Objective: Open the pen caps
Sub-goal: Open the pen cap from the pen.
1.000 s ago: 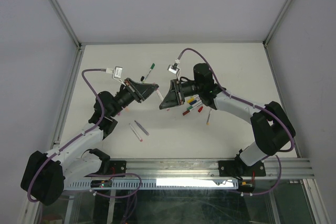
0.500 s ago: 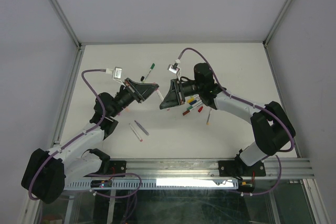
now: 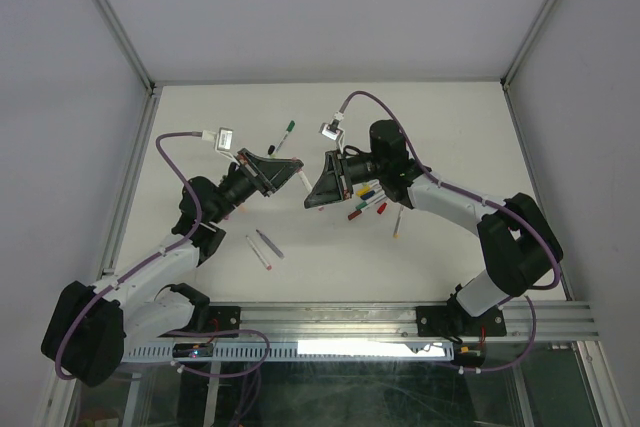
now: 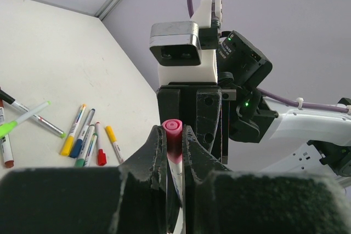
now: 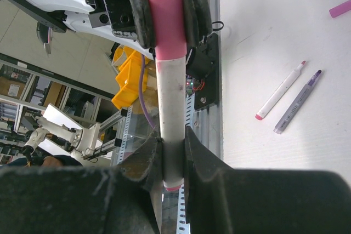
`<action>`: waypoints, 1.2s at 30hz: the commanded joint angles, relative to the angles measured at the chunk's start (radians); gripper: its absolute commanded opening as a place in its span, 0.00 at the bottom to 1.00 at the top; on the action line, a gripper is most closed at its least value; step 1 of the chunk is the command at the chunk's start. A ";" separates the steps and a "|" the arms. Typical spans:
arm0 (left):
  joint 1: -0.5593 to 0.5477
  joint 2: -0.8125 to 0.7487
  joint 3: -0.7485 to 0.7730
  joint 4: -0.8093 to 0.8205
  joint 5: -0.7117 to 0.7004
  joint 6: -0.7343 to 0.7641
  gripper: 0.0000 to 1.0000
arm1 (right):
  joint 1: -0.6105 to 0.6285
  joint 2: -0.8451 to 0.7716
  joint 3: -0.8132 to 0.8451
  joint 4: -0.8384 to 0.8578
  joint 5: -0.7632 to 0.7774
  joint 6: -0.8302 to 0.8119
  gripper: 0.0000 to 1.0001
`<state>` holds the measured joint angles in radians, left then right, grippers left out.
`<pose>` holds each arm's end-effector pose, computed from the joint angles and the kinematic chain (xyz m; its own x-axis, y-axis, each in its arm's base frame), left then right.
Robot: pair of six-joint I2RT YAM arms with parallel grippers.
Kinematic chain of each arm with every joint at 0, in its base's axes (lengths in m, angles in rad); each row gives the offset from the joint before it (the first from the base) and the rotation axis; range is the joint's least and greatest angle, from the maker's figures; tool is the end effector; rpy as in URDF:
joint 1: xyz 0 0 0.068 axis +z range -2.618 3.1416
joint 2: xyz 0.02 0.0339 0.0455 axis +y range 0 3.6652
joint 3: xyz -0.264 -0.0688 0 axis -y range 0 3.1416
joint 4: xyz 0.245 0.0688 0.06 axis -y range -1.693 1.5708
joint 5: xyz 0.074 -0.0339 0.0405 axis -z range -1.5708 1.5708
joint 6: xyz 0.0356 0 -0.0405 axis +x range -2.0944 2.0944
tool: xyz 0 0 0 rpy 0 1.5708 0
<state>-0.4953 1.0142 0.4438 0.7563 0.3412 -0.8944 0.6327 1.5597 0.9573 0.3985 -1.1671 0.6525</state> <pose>0.1922 -0.1173 0.2757 -0.4731 -0.5797 -0.6634 0.5883 0.3527 -0.7277 0.2541 0.2269 0.2703 -0.7117 -0.2261 -0.6650 -0.6625 -0.0987 0.7426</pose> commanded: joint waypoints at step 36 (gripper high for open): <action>0.026 -0.018 -0.024 0.099 0.035 0.045 0.00 | 0.021 -0.005 0.036 0.022 -0.006 -0.115 0.07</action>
<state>-0.4763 1.0157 0.4347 0.7776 0.4236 -0.8768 0.6472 1.5616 0.9699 0.4026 -1.1664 0.5426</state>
